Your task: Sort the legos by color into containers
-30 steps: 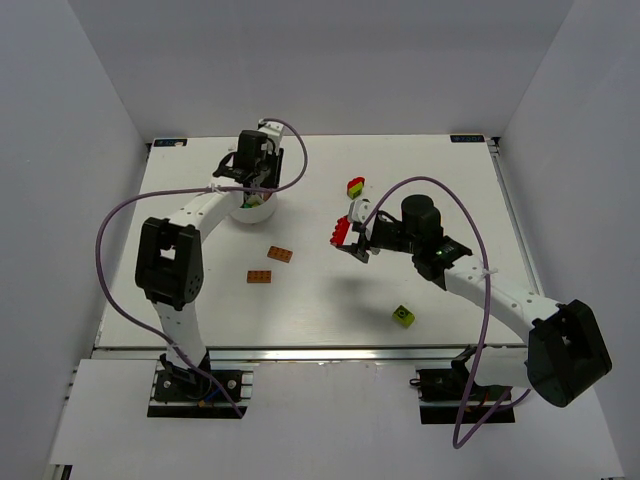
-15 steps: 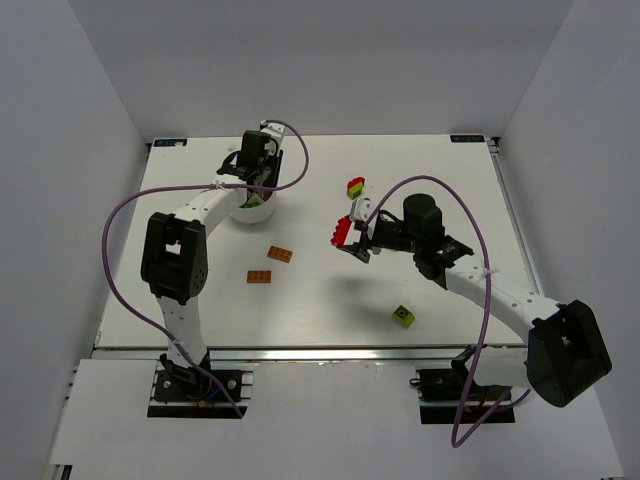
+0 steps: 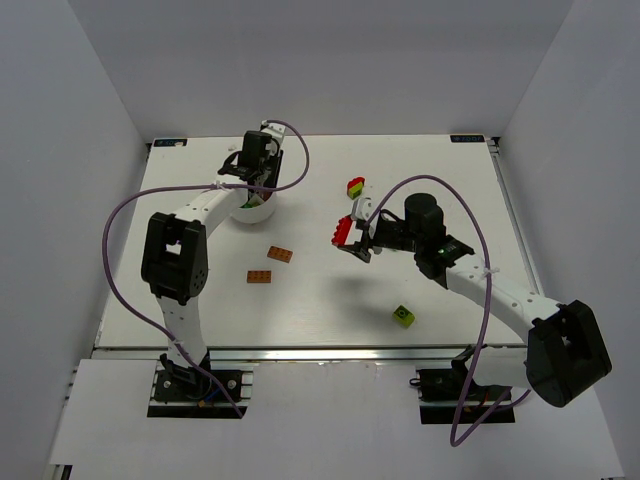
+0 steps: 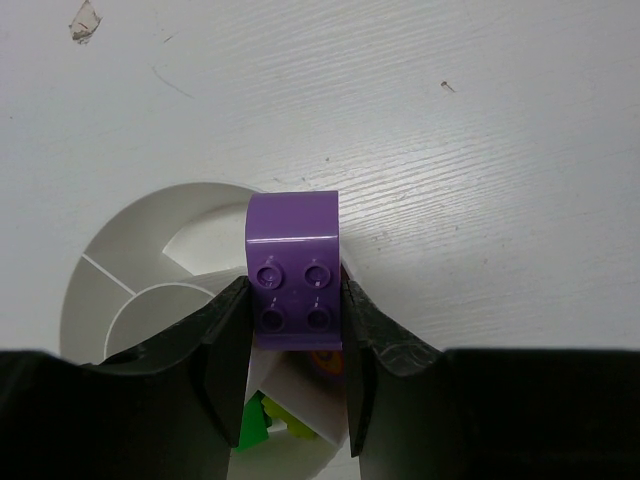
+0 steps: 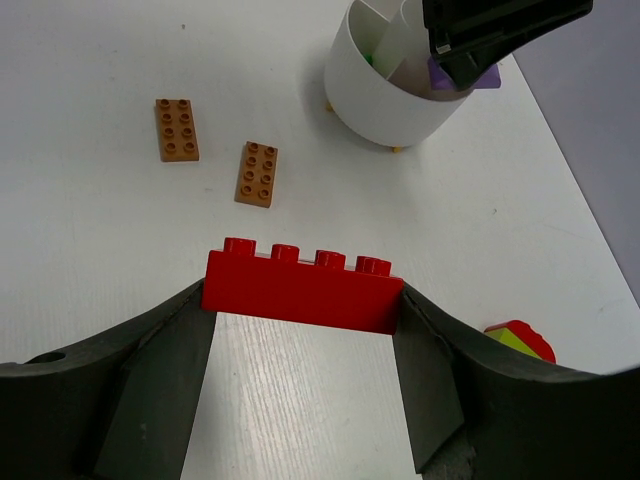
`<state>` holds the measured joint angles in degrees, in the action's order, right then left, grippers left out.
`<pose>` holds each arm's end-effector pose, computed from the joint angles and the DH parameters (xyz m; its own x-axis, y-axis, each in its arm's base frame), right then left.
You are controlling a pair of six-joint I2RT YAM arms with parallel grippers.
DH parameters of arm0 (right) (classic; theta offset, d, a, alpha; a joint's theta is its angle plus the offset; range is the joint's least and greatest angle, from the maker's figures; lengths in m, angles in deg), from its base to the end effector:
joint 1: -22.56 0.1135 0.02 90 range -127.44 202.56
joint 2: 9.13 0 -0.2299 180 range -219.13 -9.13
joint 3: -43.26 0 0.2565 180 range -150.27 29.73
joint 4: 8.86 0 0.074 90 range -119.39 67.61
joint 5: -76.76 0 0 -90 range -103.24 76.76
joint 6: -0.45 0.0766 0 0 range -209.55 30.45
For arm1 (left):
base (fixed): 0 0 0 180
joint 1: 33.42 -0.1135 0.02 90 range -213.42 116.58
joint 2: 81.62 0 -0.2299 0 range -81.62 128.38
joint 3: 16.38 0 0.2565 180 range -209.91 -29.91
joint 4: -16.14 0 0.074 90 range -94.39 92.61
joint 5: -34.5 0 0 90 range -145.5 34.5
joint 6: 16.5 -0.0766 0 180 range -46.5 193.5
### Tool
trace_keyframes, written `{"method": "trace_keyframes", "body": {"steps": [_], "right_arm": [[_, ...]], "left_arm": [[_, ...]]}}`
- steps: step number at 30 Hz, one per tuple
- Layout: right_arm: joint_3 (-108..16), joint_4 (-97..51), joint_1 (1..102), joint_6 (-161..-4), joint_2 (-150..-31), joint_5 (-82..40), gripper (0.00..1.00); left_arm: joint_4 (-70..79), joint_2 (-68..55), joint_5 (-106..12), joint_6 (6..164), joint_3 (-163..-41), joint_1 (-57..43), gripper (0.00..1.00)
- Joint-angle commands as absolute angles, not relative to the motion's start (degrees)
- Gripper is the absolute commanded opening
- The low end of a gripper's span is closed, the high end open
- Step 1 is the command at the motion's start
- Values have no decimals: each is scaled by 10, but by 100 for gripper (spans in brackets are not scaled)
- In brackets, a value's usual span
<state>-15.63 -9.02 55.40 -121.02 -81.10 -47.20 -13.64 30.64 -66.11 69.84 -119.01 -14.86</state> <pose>0.2562 0.2163 0.2426 0.3092 -0.3158 -0.8970 -0.8738 0.2780 -0.3991 0.4551 -0.1379 0.1886 -0.5893 0.2640 -0.7636 0.2161 0.9622 0.1660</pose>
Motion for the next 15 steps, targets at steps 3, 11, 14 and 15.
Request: {"method": "trace_keyframes", "body": {"steps": [3, 11, 14, 15], "right_arm": [[-166, -87, 549, -1201, -808, -488, 0], [-165, -88, 546, -1198, -805, -493, 0], [-165, -88, 544, -1197, -804, -495, 0], [-166, -88, 543, -1197, -804, -495, 0]], "left_arm": [[-136, 293, -679, 696, -1193, -144, 39], [-139, 294, -686, 697, -1193, -139, 50], [-141, 294, -688, 698, -1194, -138, 51], [-143, 294, -688, 699, -1195, -137, 52]]}}
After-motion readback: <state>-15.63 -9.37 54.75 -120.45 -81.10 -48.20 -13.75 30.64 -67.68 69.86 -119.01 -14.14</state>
